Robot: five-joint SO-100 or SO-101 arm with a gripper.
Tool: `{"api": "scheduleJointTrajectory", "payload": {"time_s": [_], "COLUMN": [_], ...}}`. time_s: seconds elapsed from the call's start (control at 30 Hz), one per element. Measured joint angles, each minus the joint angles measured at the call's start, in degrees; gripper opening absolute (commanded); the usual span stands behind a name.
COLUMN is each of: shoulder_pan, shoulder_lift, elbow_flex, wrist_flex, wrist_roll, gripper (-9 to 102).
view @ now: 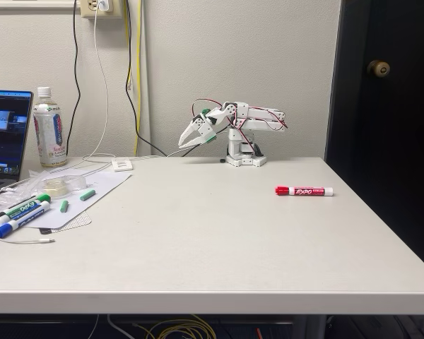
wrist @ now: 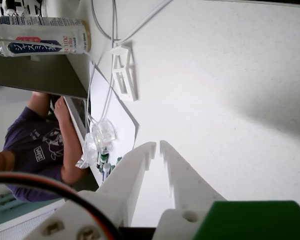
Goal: Pick up the red marker.
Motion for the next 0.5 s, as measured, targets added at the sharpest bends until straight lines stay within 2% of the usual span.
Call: {"api": "scheduleJointTrajectory", "payload": {"time_s": [0.5], "shoulder_pan": [1.1], "shoulder_lift": [0.0], "elbow_flex": [0.0], "wrist_flex": [0.0], "wrist_roll": [0.8], "gripper": [0]}}
